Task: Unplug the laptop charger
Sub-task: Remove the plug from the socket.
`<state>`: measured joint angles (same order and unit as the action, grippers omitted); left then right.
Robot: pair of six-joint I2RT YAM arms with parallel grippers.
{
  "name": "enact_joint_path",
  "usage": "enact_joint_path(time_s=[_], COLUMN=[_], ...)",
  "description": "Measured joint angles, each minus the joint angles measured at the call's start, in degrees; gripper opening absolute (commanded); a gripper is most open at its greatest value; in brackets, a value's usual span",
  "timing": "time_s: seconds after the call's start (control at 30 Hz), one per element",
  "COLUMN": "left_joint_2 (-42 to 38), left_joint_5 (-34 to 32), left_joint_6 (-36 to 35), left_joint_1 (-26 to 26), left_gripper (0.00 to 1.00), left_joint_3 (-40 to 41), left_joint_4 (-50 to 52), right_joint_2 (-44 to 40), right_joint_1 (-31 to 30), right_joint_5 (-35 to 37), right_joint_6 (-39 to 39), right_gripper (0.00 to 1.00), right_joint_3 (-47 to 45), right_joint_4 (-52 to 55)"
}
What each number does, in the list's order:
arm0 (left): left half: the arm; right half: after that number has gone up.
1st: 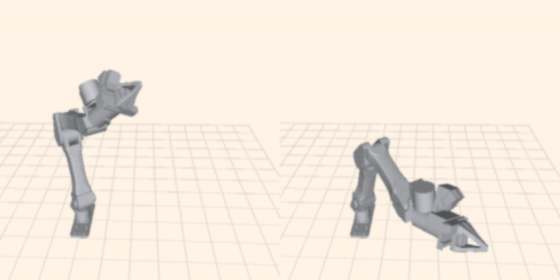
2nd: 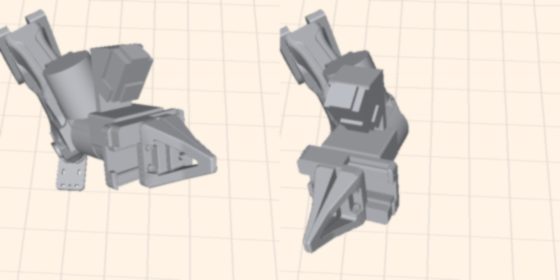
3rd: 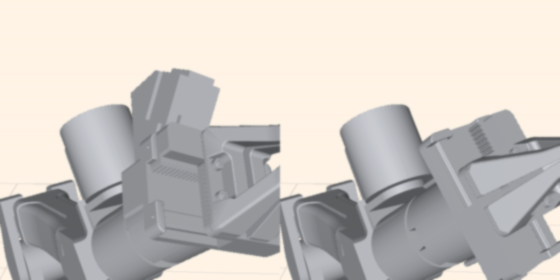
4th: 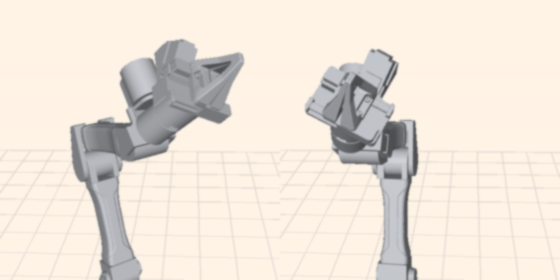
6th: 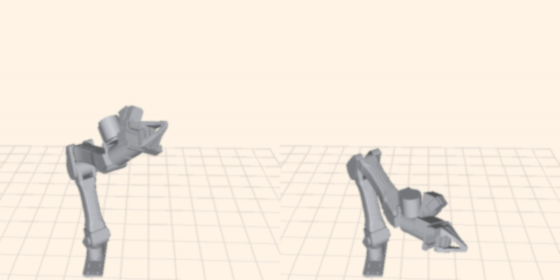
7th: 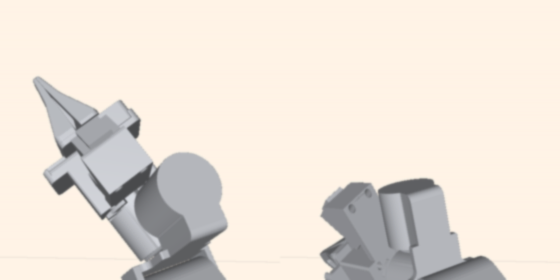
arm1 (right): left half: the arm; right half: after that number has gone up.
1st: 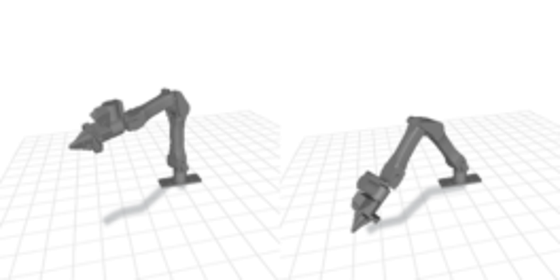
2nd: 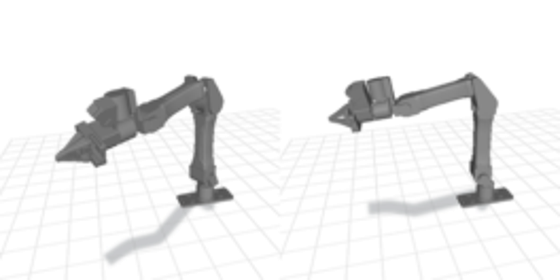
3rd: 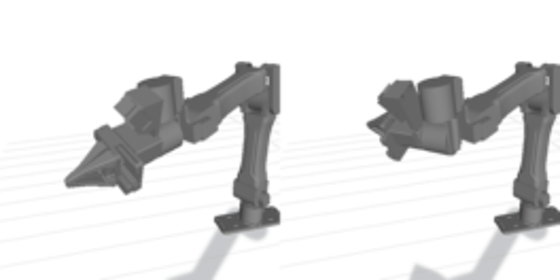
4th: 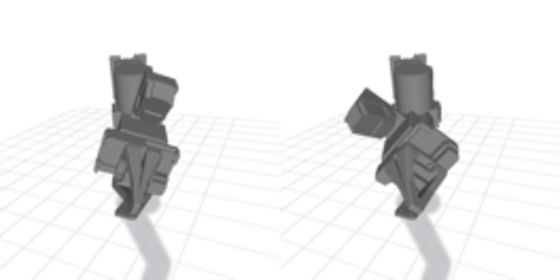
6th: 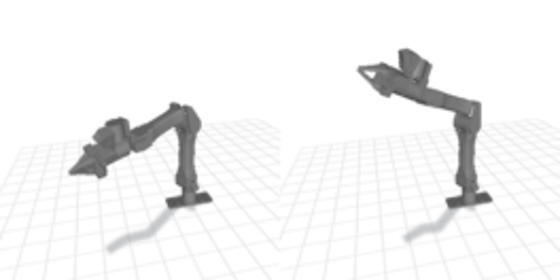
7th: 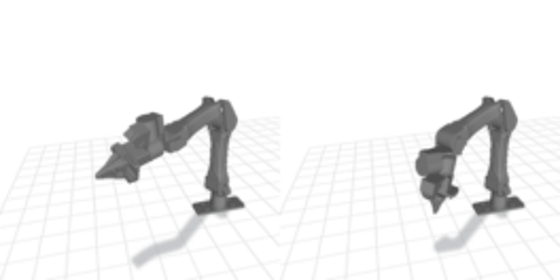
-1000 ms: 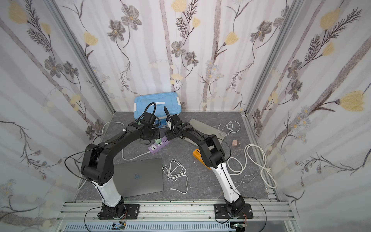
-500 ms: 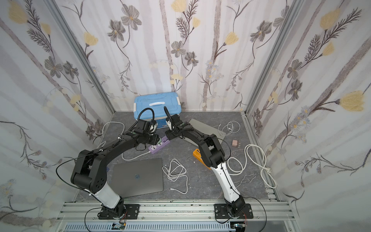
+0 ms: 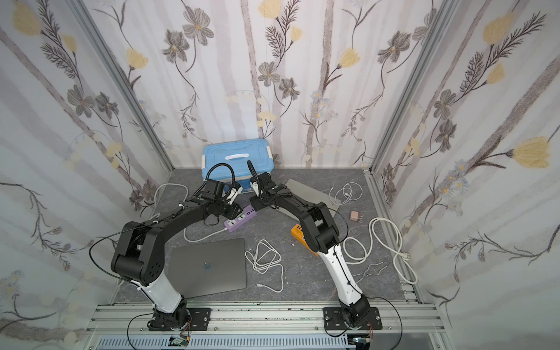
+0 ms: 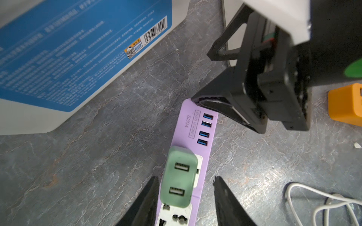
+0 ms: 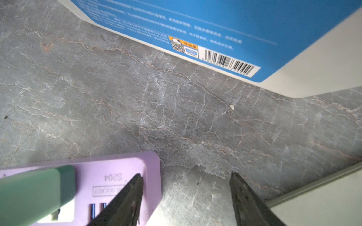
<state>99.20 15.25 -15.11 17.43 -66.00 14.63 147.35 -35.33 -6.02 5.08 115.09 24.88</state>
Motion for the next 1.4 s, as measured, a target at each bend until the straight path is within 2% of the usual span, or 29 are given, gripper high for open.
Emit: enact_joint_path(time_s=[0.3, 0.73, 0.77, 0.83, 0.87, 1.03, 1.4], left_joint_2=[2.29, 3.06, 3.06, 3.06, 3.06, 3.19, 2.71], left_joint_5=[0.13, 1.64, 1.84, 2.47, 2.62, 2.99, 2.10], left_joint_6=[-1.64, -2.78, -2.89, -3.06, -3.10, -3.58, -5.33], left_joint_1=[-1.51, -1.46, -1.46, -1.46, -1.46, -1.42, -1.05], left_gripper=[0.48, 0.31, 0.28, 0.14, 0.09, 0.13, 0.04], left_joint_3=[-0.31, -0.22, -0.22, -0.22, -0.22, -0.50, 0.39], left_joint_4=[-0.26, -0.81, -0.81, -0.72, -0.70, -0.57, -1.38], right_joint_2=[0.02, 0.02, 0.02, 0.02, 0.04, 0.04, 0.07], right_joint_1=[0.04, 0.07, 0.09, 0.15, 0.17, 0.22, 0.20], right_joint_5=[-0.09, -0.15, -0.20, -0.20, -0.17, -0.15, -0.20], right_joint_6=[0.00, 0.00, 0.00, 0.00, 0.02, 0.02, 0.00], right_gripper=[0.70, 0.70, 0.70, 0.70, 0.70, 0.70, 0.71], right_joint_3=[0.00, 0.00, 0.00, 0.00, 0.00, 0.00, 0.00], right_joint_4=[0.00, 0.00, 0.00, -0.22, -0.22, -0.33, -0.22])
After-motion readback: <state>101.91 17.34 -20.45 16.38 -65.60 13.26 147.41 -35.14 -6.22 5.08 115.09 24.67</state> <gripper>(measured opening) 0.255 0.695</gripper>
